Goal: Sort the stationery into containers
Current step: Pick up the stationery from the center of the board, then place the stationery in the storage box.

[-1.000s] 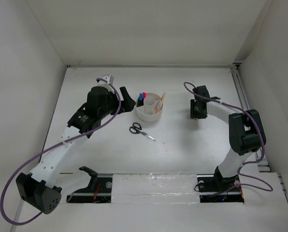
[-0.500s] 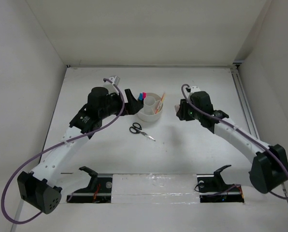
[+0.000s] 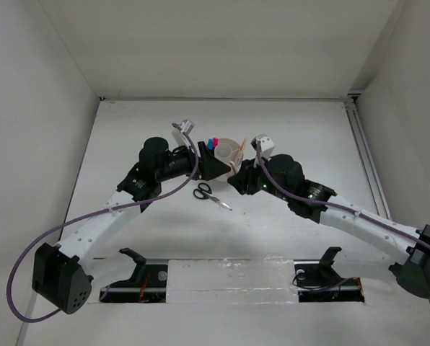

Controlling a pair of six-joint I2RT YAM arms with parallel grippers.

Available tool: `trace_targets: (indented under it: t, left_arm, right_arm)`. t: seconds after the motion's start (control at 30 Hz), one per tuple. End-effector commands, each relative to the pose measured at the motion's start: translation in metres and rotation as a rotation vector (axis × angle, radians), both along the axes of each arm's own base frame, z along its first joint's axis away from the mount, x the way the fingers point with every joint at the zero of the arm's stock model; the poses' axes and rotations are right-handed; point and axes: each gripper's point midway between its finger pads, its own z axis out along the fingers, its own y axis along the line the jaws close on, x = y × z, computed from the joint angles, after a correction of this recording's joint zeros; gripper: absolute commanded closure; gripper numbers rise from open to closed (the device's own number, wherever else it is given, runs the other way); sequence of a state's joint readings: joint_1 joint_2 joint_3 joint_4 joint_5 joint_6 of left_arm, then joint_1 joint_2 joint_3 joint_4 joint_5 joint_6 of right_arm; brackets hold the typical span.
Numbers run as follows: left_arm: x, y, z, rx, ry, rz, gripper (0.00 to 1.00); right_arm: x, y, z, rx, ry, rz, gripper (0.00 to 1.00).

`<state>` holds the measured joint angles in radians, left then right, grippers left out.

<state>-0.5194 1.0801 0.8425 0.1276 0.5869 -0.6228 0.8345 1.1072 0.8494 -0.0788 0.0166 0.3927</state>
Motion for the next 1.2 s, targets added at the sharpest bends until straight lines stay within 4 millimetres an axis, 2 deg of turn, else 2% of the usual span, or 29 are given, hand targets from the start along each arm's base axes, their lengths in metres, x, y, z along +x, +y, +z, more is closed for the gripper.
trace_targets:
  t: [0.0,0.03,0.13,0.17,0.23,0.3,0.33,0.4,0.47,0.5,0.53,0.63,0.67,0.7,0.73,0.77,0.8,0.9,0.93,0.97,1.0,1.03,1.1,1.13,1.17]
  left_arm:
    - [-0.002,-0.008,0.014,-0.084,-0.034,-0.032,0.00]
    - [-0.002,-0.009,0.014,-0.102,-0.033,-0.030,0.01]
    - [0.000,-0.009,0.016,-0.106,-0.043,-0.019,0.05]
    - [0.002,-0.008,0.016,-0.104,-0.044,-0.009,0.06]
    - [0.007,-0.008,0.012,-0.097,-0.039,0.014,0.16]
    - [0.009,-0.006,0.009,-0.083,-0.038,0.028,0.18]
    - [0.010,-0.005,0.002,-0.071,-0.022,0.039,0.29]
    - [0.012,-0.004,0.000,-0.064,-0.016,0.053,0.44]
    - [0.013,-0.003,0.000,-0.063,-0.017,0.062,0.56]
    - [0.016,-0.003,-0.003,-0.056,-0.010,0.071,0.68]
    - [0.015,-0.003,-0.005,-0.052,-0.003,0.071,0.73]
    - [0.021,-0.004,-0.007,-0.038,0.000,0.079,1.00]
    - [0.022,-0.004,-0.010,-0.028,-0.001,0.077,1.00]
    - [0.027,-0.002,-0.011,-0.016,-0.016,0.101,1.00]
    - [0.032,0.000,-0.010,-0.011,-0.037,0.127,1.00]
    - [0.038,0.004,-0.008,-0.003,-0.058,0.164,1.00]
    - [0.050,0.016,-0.009,0.022,-0.099,0.258,1.00]
    - [0.073,0.039,-0.011,0.029,-0.149,0.442,1.00]
    - [0.086,0.053,-0.016,0.049,-0.140,0.550,1.00]
    - [0.093,0.057,-0.016,0.063,-0.137,0.587,1.00]
    - [0.100,0.062,-0.019,0.076,-0.112,0.636,1.00]
    - [0.111,0.070,-0.010,0.079,-0.113,0.709,1.00]
    - [0.122,0.075,-0.027,0.122,-0.033,0.790,1.00]
    - [0.124,0.074,-0.027,0.131,-0.023,0.812,1.00]
    - [0.127,0.068,-0.016,0.147,-0.037,0.885,1.00]
  right_arm:
    - [0.008,0.025,0.052,0.110,-0.096,-0.020,1.00]
    - [0.009,0.032,0.055,0.111,-0.107,-0.031,1.00]
    - [0.015,0.035,0.061,0.121,-0.114,-0.071,1.00]
    - [0.011,0.039,0.061,0.122,-0.113,-0.059,1.00]
    - [0.012,0.046,0.068,0.135,-0.121,-0.050,1.00]
    - [0.005,0.053,0.075,0.147,-0.129,-0.034,1.00]
    - [0.006,0.055,0.075,0.146,-0.128,-0.034,1.00]
    - [0.005,0.057,0.071,0.128,-0.134,-0.043,1.00]
    - [0.005,0.058,0.076,0.136,-0.139,-0.043,1.00]
    - [0.005,0.058,0.076,0.136,-0.139,-0.043,1.00]
    - [0.004,0.061,0.072,0.130,-0.132,-0.030,1.00]
    - [0.000,0.065,0.075,0.146,-0.133,0.001,1.00]
    - [-0.004,0.065,0.076,0.147,-0.148,0.013,1.00]
    - [-0.005,0.066,0.076,0.139,-0.156,0.030,0.88]
    - [-0.007,0.063,0.074,0.139,-0.156,0.030,0.65]
    - [-0.008,0.054,0.070,0.127,-0.165,0.010,0.40]
    - [-0.007,0.048,0.067,0.120,-0.168,-0.013,0.00]
    - [-0.006,0.022,0.059,0.110,-0.174,-0.098,0.00]
    - [-0.008,0.017,0.058,0.106,-0.160,-0.109,0.00]
    - [-0.007,0.010,0.052,0.083,-0.155,-0.133,0.00]
    - [-0.008,0.003,0.054,0.087,-0.149,-0.153,0.00]
    - [-0.010,-0.005,0.046,0.055,-0.123,-0.172,0.00]
    - [-0.008,-0.021,0.042,0.036,-0.112,-0.241,0.00]
    - [-0.010,-0.030,0.043,0.041,-0.112,-0.261,0.00]
    - [-0.012,-0.035,0.041,0.037,-0.099,-0.277,0.00]
